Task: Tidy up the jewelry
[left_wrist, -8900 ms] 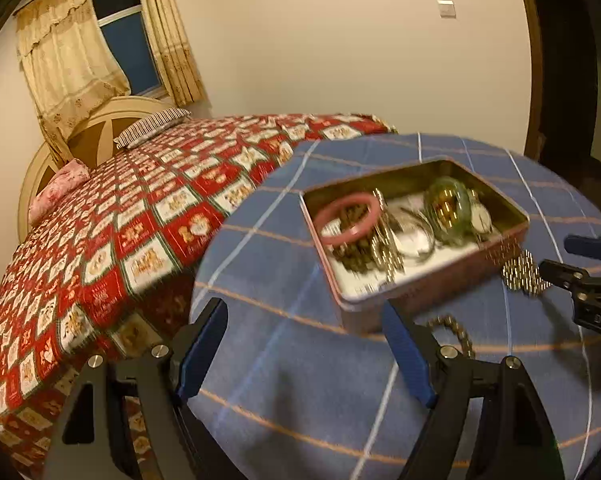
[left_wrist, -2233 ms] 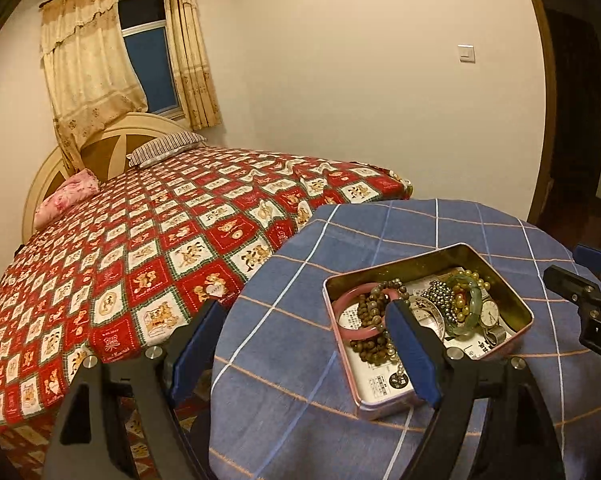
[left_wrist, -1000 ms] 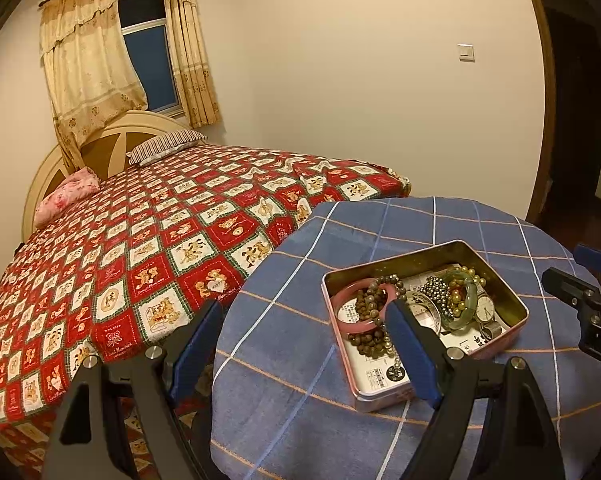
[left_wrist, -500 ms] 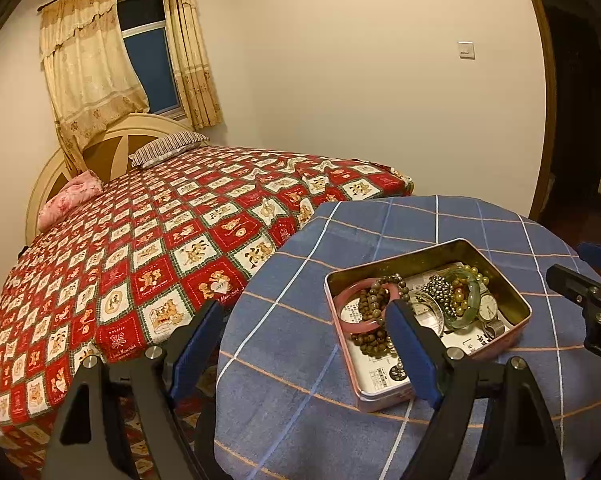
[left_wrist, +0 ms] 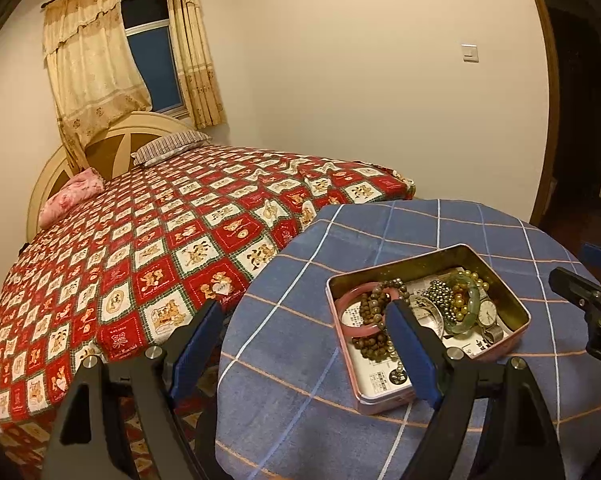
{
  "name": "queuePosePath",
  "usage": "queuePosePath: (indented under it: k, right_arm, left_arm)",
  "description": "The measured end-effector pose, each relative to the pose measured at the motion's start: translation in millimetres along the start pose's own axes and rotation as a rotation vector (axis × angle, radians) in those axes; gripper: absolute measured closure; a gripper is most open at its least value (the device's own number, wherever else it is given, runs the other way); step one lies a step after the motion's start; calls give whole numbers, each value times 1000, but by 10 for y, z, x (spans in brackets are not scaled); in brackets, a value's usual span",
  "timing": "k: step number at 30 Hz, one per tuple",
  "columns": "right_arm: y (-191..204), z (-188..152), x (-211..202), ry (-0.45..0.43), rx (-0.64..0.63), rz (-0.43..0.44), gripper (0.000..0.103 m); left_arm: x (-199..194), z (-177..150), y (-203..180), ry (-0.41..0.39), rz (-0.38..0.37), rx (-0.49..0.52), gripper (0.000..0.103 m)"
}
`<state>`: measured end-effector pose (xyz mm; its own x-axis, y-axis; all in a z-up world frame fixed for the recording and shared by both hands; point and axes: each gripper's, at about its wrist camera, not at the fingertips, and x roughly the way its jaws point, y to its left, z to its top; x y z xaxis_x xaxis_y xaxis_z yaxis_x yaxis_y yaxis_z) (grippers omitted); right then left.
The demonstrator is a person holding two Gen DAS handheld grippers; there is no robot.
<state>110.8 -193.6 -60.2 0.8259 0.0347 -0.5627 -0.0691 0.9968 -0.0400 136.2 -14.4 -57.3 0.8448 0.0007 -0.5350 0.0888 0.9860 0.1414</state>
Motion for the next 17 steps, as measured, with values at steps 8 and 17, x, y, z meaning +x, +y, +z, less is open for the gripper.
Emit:
queuePosePath:
  k: [8, 17]
  right_arm:
    - [-2, -4, 2, 1, 0, 0, 35]
    - [-49, -22, 30, 6, 2, -5, 34]
  left_arm:
    - [-21, 3, -22, -19, 29, 13, 19]
    - [-43, -29, -29, -41, 19, 15, 19]
